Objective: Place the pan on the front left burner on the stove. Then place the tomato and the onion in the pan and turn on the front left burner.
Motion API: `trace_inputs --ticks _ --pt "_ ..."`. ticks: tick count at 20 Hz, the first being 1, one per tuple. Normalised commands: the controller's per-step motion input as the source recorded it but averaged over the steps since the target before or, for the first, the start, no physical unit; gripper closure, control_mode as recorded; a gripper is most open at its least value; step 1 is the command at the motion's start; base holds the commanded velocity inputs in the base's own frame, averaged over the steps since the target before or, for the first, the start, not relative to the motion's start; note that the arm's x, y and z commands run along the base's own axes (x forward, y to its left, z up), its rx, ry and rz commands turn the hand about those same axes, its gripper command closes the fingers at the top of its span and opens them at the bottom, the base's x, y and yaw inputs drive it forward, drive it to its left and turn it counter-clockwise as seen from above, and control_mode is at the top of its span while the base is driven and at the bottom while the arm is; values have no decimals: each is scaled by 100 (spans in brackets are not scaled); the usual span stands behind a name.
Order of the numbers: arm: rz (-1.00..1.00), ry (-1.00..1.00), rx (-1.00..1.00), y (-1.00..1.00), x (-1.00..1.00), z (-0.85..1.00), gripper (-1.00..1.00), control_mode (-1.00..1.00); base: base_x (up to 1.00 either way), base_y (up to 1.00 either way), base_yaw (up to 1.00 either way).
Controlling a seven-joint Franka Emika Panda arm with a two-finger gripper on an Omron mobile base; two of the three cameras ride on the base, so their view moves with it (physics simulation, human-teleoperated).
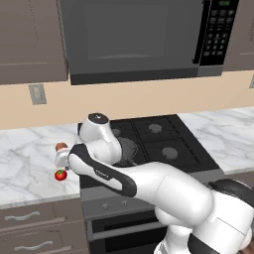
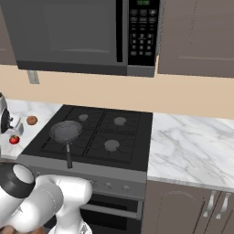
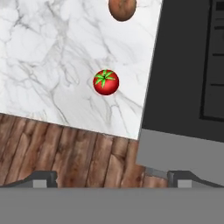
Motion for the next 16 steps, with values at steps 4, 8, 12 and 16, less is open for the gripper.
trace_inputs --ticks 4,8,12,16 --pt "0 2 0 6 32 0 -100 -100 0 0 0" --pt "0 2 0 6 28 0 -100 -100 0 0 0" --pt "0 0 0 13 7 0 -100 -100 0 0 0" --pt "0 0 0 19 0 0 -100 -100 0 0 0"
